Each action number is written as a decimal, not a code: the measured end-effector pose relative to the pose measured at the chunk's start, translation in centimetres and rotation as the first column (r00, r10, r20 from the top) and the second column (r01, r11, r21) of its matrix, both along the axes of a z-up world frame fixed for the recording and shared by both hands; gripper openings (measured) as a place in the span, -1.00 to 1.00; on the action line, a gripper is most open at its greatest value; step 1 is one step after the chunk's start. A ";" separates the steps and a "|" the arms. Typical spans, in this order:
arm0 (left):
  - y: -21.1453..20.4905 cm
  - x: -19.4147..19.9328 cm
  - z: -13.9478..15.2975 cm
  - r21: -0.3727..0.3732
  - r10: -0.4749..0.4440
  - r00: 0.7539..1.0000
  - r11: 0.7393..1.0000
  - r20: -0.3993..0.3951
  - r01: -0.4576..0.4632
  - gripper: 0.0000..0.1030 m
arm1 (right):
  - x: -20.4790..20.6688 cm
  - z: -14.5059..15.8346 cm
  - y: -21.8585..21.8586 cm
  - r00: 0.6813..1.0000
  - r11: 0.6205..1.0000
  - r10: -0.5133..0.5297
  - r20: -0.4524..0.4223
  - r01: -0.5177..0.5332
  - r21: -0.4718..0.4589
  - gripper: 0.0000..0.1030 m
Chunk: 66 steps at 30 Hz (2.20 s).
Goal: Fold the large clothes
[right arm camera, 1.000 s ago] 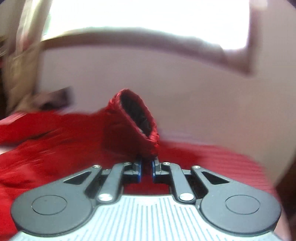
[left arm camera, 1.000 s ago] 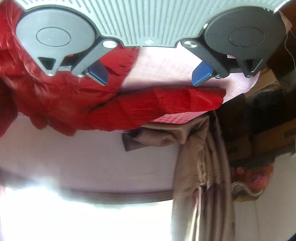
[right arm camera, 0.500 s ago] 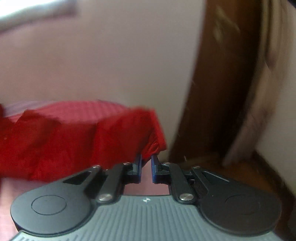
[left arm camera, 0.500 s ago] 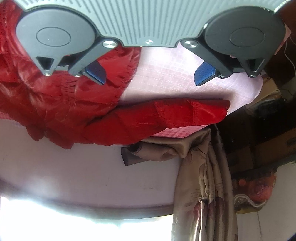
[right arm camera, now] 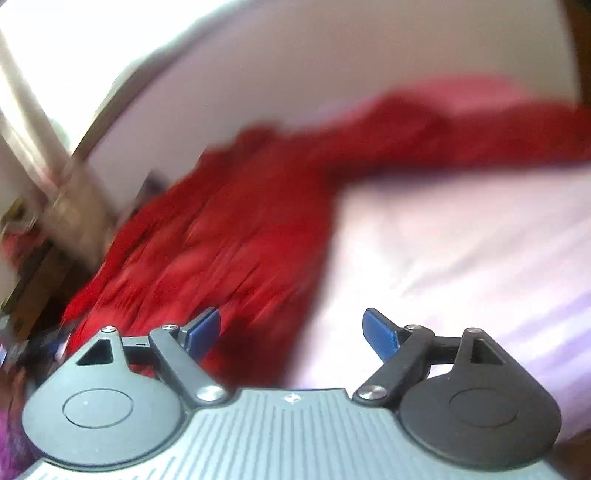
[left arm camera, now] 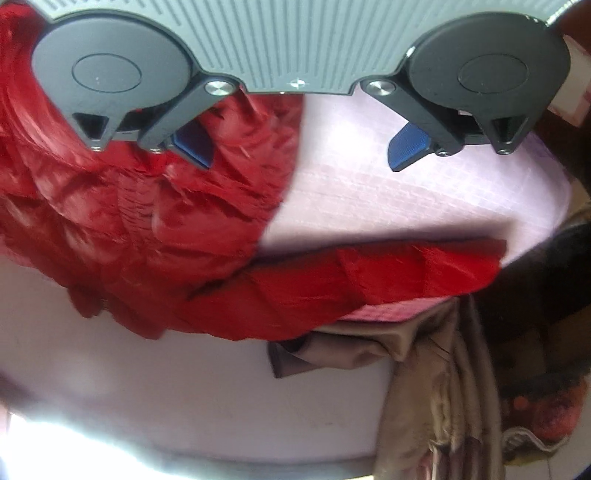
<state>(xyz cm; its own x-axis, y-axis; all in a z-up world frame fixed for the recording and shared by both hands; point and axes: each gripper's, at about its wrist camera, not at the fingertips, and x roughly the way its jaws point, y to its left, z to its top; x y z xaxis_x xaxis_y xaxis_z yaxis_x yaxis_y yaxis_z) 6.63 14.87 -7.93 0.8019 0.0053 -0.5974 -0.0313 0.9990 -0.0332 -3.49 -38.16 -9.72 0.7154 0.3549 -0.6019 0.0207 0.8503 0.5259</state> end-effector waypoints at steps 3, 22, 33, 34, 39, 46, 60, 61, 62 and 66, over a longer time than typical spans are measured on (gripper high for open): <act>-0.5 -0.1 -0.3 -0.024 -0.058 0.997 0.998 -0.055 0.056 0.07 | 1.0 -1.5 3.2 0.999 0.999 0.047 -0.025 -0.047 0.018 0.60; -3.4 -9.0 2.5 -0.004 -0.089 0.996 0.996 -0.008 0.089 0.76 | -1.7 0.3 -1.3 0.995 0.984 -0.101 -0.009 0.101 0.145 -0.43; -7.1 -9.2 7.6 -0.049 -0.079 0.980 0.995 0.184 0.090 1.00 | -1.9 -0.3 -17.1 0.798 0.755 -0.602 -0.006 0.571 0.322 0.26; -7.6 -8.8 7.7 -0.060 -0.078 0.980 0.994 0.182 0.090 1.00 | -1.6 -0.8 -18.6 0.778 0.728 -0.628 -0.026 0.599 0.334 0.37; -10.8 -6.6 6.9 -0.066 -0.088 0.981 0.993 0.176 0.101 1.00 | -0.5 -2.7 -24.2 0.669 0.607 -0.738 -0.085 0.714 0.348 0.43; -13.9 -4.8 6.0 -0.011 -0.122 0.979 0.992 0.165 0.125 1.00 | 3.1 -4.1 -26.7 0.642 0.573 -0.763 -0.075 0.725 0.382 0.40; -14.6 -3.4 4.8 0.012 -0.124 0.984 0.992 0.130 0.123 1.00 | 6.6 -2.0 -28.7 0.633 0.619 -0.774 -0.020 0.764 0.183 -0.88; -14.3 -3.5 5.0 0.005 -0.122 0.983 0.993 0.136 0.122 1.00 | 6.6 -0.8 -28.4 0.637 0.628 -0.770 0.029 0.749 0.210 -0.89; -14.1 -3.6 5.1 0.002 -0.119 0.983 0.993 0.140 0.120 1.00 | 6.7 0.5 -28.0 0.640 0.637 -0.765 0.074 0.735 0.231 -0.89; -13.1 -3.9 5.8 -0.010 -0.116 0.981 0.993 0.156 0.119 1.00 | 7.9 7.1 -24.9 0.660 0.698 -0.715 0.228 0.664 0.266 -0.89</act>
<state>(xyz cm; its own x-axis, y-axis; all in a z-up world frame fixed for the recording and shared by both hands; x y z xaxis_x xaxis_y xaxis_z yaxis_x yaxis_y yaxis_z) 2.73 1.75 -2.12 0.8790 -0.1046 -0.4653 0.0934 0.9945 -0.0472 4.45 -63.06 -2.66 0.9189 -0.2494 -0.3057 0.3945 0.5664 0.7236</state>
